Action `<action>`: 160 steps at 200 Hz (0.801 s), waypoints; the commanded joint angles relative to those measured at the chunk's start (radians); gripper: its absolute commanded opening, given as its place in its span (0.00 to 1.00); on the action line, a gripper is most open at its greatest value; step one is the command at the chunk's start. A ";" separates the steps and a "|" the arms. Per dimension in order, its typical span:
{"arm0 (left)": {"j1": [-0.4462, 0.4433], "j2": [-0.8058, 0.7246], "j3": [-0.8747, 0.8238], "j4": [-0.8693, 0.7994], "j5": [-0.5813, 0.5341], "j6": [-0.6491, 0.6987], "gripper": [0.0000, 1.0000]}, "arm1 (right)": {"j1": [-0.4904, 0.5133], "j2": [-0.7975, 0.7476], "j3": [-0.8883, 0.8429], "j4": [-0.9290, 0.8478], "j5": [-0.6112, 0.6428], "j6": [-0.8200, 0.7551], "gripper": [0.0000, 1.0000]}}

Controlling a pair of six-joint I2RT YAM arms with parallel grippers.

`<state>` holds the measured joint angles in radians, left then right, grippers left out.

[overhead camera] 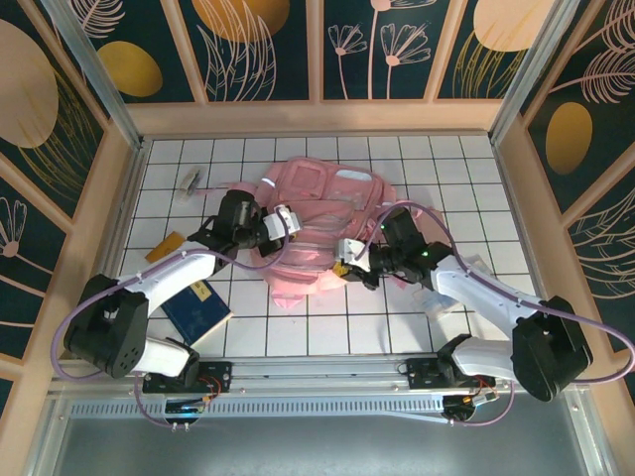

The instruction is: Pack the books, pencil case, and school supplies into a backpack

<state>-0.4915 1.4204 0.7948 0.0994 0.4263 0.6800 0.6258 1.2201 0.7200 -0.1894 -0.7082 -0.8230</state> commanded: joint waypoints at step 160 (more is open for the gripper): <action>-0.082 0.085 0.021 0.303 0.046 -0.500 0.00 | -0.069 -0.137 0.118 -0.336 0.786 1.968 0.70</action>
<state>-0.5709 1.5417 0.8021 0.3115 0.4042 0.2047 0.7769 1.1027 0.8303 -0.1429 0.2848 0.7551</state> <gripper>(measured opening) 0.056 0.662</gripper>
